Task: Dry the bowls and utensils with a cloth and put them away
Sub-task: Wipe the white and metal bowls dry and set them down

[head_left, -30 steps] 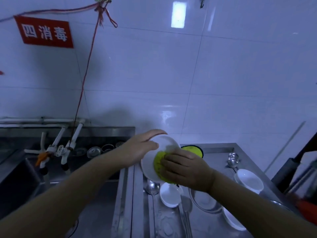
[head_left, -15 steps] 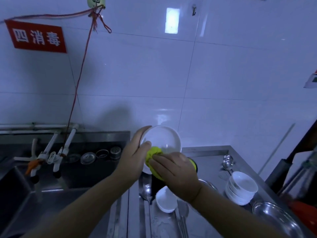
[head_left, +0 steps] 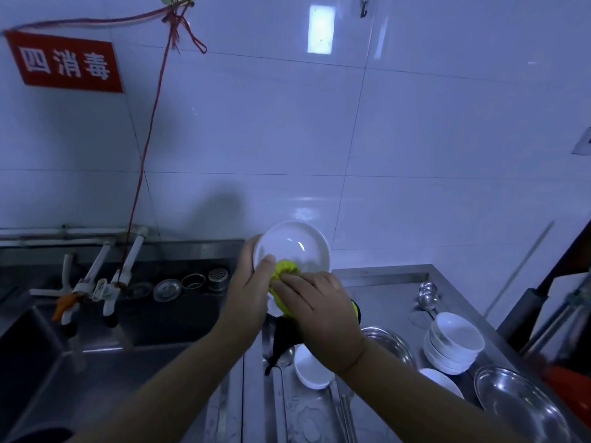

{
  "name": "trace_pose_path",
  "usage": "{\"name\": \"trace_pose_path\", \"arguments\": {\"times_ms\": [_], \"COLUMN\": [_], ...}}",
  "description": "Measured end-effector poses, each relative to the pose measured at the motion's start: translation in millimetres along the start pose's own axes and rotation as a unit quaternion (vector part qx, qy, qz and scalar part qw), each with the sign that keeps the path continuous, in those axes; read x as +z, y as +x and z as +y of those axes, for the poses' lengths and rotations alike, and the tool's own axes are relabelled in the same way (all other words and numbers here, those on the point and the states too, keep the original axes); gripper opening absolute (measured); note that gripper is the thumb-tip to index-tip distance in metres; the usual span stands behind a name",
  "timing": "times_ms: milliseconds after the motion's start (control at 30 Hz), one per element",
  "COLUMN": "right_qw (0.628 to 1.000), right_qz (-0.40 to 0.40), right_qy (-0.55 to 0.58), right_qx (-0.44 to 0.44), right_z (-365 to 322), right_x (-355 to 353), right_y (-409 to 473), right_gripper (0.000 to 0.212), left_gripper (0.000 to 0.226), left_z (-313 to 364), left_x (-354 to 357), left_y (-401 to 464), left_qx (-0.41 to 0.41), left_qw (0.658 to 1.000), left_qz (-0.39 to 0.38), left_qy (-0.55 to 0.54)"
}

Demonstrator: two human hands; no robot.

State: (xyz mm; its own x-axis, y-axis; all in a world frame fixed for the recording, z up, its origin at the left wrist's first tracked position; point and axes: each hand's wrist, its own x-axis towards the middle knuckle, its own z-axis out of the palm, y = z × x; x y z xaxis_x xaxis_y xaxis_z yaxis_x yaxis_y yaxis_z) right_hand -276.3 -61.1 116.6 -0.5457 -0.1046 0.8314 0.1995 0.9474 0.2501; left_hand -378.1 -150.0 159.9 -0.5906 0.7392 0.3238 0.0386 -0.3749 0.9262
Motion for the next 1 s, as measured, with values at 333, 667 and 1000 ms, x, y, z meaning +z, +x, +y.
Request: {"name": "trace_pose_path", "arguments": {"times_ms": [333,667,1000], "right_qw": [0.980,0.993,0.990], "right_qz": [-0.077,-0.110,-0.115], "right_qy": [-0.023,0.045,0.024], "right_qx": [-0.182,0.009,0.075], "right_z": [39.3,-3.1,14.3], "right_x": [-13.1,1.3,-2.9], "right_y": [-4.1,-3.0,12.0], "right_gripper": [0.014,0.044,0.037], "left_gripper": [0.028,0.030,0.031], "left_z": [24.5,-1.5,-4.9], "left_x": [-27.0,-25.8,-28.4], "left_y": [25.4,11.5,14.7], "left_qx": [-0.064,-0.009,-0.032], "left_qw": [0.978,0.996,0.987], "left_qz": [-0.131,-0.065,-0.119], "left_qy": [0.146,0.064,0.100]}}
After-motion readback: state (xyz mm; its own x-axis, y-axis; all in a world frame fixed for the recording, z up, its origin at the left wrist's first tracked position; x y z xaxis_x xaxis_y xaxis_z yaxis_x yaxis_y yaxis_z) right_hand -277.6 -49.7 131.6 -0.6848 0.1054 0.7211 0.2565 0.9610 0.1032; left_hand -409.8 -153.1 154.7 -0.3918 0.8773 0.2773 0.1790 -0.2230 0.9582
